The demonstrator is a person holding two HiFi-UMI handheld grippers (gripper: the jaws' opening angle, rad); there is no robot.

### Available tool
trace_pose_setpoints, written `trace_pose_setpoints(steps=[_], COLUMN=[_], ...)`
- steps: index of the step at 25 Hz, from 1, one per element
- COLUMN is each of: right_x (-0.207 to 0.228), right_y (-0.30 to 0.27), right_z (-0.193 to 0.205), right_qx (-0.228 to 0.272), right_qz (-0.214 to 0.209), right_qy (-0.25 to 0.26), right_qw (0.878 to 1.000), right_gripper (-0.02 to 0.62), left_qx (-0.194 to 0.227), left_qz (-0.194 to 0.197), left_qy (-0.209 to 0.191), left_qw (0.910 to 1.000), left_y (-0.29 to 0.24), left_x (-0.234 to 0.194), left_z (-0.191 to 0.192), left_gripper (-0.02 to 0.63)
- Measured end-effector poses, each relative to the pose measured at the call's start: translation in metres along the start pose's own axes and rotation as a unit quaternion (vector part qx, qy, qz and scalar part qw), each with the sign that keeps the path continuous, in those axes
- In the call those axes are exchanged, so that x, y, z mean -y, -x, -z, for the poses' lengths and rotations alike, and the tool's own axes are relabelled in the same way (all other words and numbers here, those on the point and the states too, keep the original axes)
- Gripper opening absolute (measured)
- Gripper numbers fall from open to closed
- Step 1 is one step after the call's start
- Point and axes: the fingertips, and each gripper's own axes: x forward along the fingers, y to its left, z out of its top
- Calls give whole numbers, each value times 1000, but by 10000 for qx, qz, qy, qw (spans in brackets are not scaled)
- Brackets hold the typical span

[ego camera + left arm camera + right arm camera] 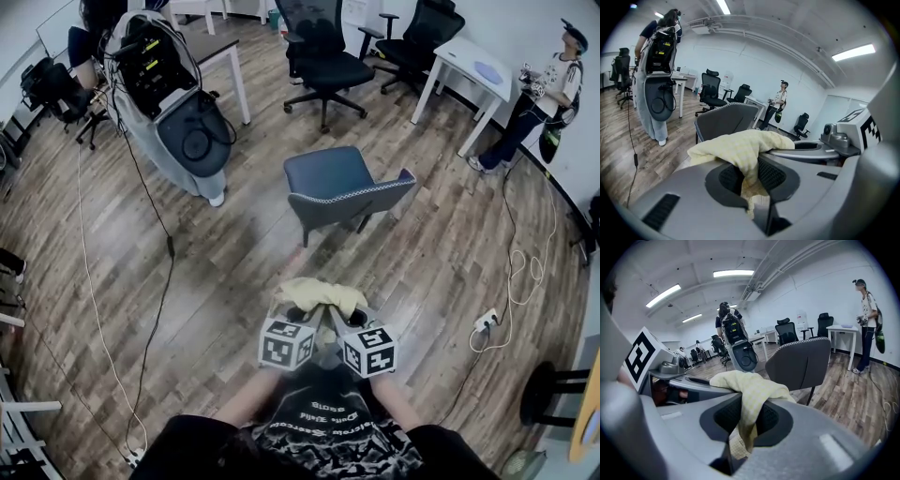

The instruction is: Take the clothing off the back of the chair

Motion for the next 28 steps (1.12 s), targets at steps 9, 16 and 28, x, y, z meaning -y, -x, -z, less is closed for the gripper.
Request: trace_pose_setpoints(steps=[9, 16, 28], right_x=[0, 13, 14], right_y=[-4, -4, -9], right_z=[1, -7, -11], right_qx=[-12, 39, 1], right_qz=[33, 180, 379], right_qy=[3, -9, 31], right_qw=[10000, 9998, 9993], right_gripper=[55, 55, 54], left_qx=[-26, -46, -108], left_qz=[5, 30, 83], left_qy=[-15, -165, -125], left_qw=[10000, 9998, 9998], left_y=[-2, -12, -15], left_x=[-5, -3, -7], left_z=[2, -10, -15], left_gripper=[69, 69, 69])
